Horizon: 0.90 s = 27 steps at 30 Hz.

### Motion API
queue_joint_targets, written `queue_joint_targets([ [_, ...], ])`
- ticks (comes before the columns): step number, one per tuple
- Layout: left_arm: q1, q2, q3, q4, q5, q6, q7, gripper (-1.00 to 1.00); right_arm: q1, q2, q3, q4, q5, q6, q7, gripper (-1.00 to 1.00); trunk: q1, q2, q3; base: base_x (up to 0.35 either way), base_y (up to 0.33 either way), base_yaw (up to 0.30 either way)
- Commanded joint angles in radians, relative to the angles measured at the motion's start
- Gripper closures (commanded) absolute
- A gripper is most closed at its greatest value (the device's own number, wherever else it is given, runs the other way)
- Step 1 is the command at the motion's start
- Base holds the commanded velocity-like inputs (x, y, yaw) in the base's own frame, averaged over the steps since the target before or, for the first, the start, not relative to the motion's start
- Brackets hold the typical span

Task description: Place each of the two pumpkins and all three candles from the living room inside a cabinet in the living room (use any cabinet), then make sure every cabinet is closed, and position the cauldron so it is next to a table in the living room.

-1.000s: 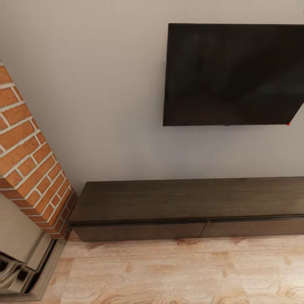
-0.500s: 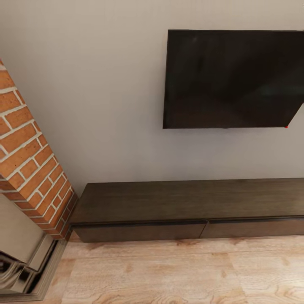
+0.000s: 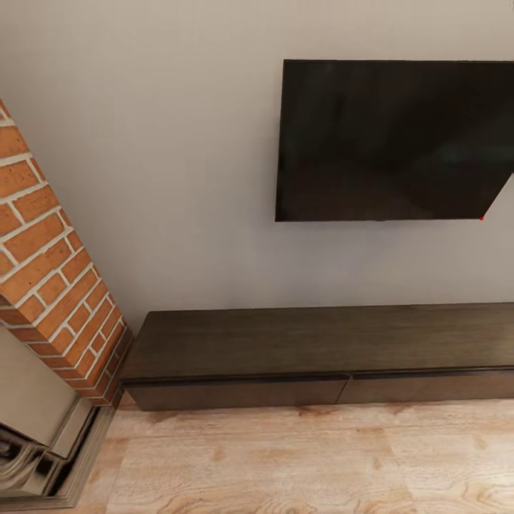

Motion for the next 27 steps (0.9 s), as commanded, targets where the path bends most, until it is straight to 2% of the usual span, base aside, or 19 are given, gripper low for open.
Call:
queue_joint_targets([
  [1,0.002,0.0,0.007,0.0,0.0,0.0,0.003,-1.0,0.017,0.0,0.009,0.0,-0.009,-0.012,0.007,-1.0,-0.004,0.007,0.002,0.0,0.0,0.0],
  [4,0.011,0.001,0.007,0.001,0.0,-0.019,0.003,-1.0,0.105,-0.002,0.007,-0.002,-0.003,-0.051,0.067,-1.0,-0.015,0.028,0.012,0.0,0.0,0.0],
  [7,0.019,0.002,0.007,0.002,0.0,-0.036,0.003,-1.0,0.148,-0.028,0.008,-0.002,-0.007,-0.107,0.15,-1.0,-0.027,0.049,0.021,0.0,0.0,0.0],
  [9,0.022,0.002,0.007,0.004,0.0,-0.04,0.003,-1.0,0.156,-0.039,0.008,-0.002,-0.01,-0.123,0.182,-1.0,-0.035,0.063,0.027,0.0,0.0,0.0],
  [13,0.025,0.003,0.007,0.011,0.0,-0.042,0.003,-1.0,0.161,-0.046,0.009,-0.002,-0.009,-0.133,0.209,-1.0,-0.05,0.091,0.04,0.0,0.0,0.0],
  [27,0.031,0.002,0.007,0.014,0.0,-0.044,0.003,-1.0,0.162,-0.047,0.009,-0.002,-0.006,-0.136,0.216,-1.0,-0.104,0.189,0.084,0.0,0.0,0.0],
])
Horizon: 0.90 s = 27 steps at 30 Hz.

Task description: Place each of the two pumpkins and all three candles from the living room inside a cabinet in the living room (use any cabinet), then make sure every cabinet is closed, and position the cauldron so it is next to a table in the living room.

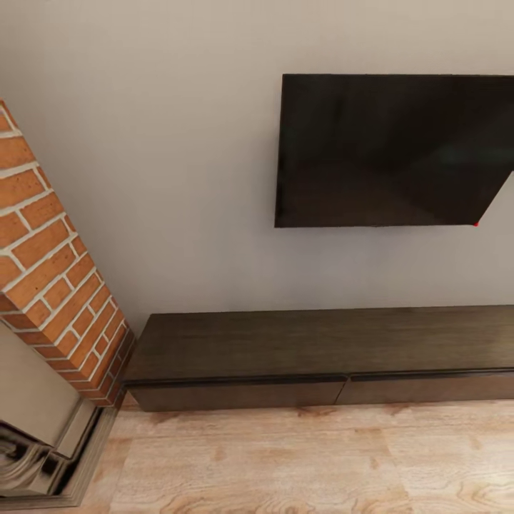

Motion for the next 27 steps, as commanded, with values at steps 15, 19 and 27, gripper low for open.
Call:
queue_joint_targets([
  [15,0.035,0.017,0.007,0.001,0.0,-0.044,0.001,-1.0,0.031,0.0,0.009,0.002,-0.006,-0.092,-0.002,-1.0,-0.058,0.105,0.046,0.0,0.0,0.0],
  [19,0.053,0.02,0.006,0.001,-0.001,-0.063,0.001,-1.0,0.052,0.001,0.009,0.002,-0.006,-0.137,-0.002,-1.0,-0.073,0.133,0.059,0.0,0.0,0.0],
  [27,0.065,0.02,0.005,0.001,-0.007,-0.077,0.001,-1.0,0.072,0.007,0.01,0.002,-0.009,-0.193,-0.002,-1.0,-0.104,0.189,0.084,0.0,0.0,0.0],
])
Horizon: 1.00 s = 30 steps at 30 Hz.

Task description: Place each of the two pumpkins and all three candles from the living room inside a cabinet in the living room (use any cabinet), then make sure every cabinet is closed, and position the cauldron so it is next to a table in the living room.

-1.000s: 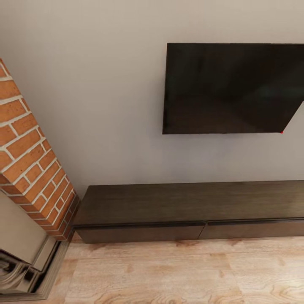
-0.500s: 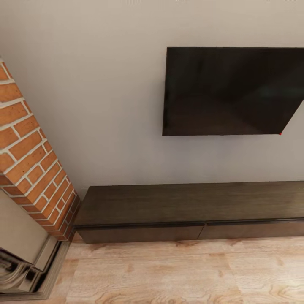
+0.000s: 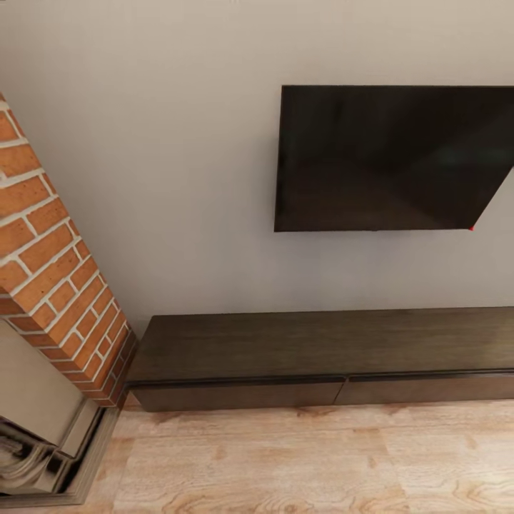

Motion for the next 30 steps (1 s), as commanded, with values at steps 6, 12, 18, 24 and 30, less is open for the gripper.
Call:
queue_joint_targets([
  [6,0.0,-0.004,0.007,0.002,-0.002,-0.004,0.001,-1.0,0.001,0.004,0.009,0.0,-0.011,-0.008,-0.002,-1.0,0.0,-0.001,-0.001,0.0,0.0,0.0],
  [12,0.001,-0.008,0.007,0.002,-0.003,-0.003,0.0,-1.0,0.001,0.005,0.009,0.0,-0.011,-0.008,-0.002,-1.0,0.0,-0.001,-0.001,0.0,0.0,0.0],
  [18,0.001,-0.01,0.008,0.001,-0.003,-0.003,0.0,-1.0,0.001,0.007,0.009,0.0,-0.012,-0.008,-0.002,-1.0,0.0,-0.001,0.003,0.0,0.0,0.0],
  [24,0.001,-0.012,0.008,0.001,-0.003,-0.003,0.0,-1.0,0.001,0.007,0.009,0.0,-0.011,-0.008,-0.002,-1.0,0.0,-0.001,0.012,0.0,0.0,0.0],
  [30,0.001,-0.012,0.008,0.001,-0.003,-0.003,0.0,-1.0,0.001,0.007,0.009,0.001,-0.011,-0.027,-0.002,-1.0,-0.004,0.006,0.024,0.0,0.0,0.0],
])
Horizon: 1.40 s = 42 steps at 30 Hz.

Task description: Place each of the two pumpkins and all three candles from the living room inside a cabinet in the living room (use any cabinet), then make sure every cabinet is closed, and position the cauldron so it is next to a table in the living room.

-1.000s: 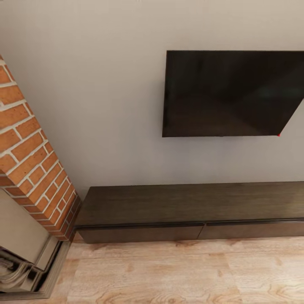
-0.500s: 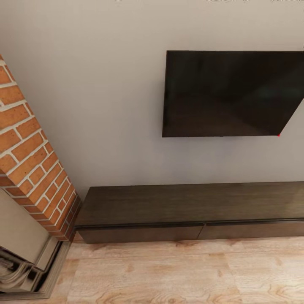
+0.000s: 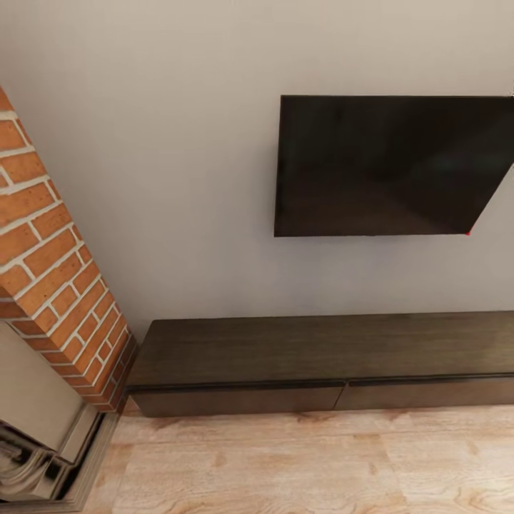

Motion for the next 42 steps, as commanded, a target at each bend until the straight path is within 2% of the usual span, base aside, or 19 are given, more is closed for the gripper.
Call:
queue_joint_targets([
  [1,-0.001,0.0,0.007,0.002,-0.001,-0.005,0.001,-1.0,0.0,0.0,0.009,0.001,-0.008,-0.011,-0.003,-1.0,-0.004,0.006,0.004,0.0,0.0,0.0],
  [4,-0.001,0.0,0.007,0.001,-0.001,-0.005,0.001,-1.0,0.0,0.001,0.009,0.003,-0.008,-0.023,-0.003,-1.0,-0.015,0.027,0.018,0.0,0.0,0.0],
  [38,-0.001,0.001,0.008,0.001,-0.001,-0.007,0.001,-1.0,0.0,0.001,0.007,0.004,-0.014,-0.024,-0.003,-1.0,-0.015,0.027,0.072,0.0,0.0,0.0],
  [42,-0.001,0.008,0.008,-0.001,0.001,-0.009,-0.029,-1.0,0.0,0.0,0.007,0.004,-0.013,-0.023,-0.003,-1.0,-0.015,0.027,0.079,0.0,0.0,0.0],
])
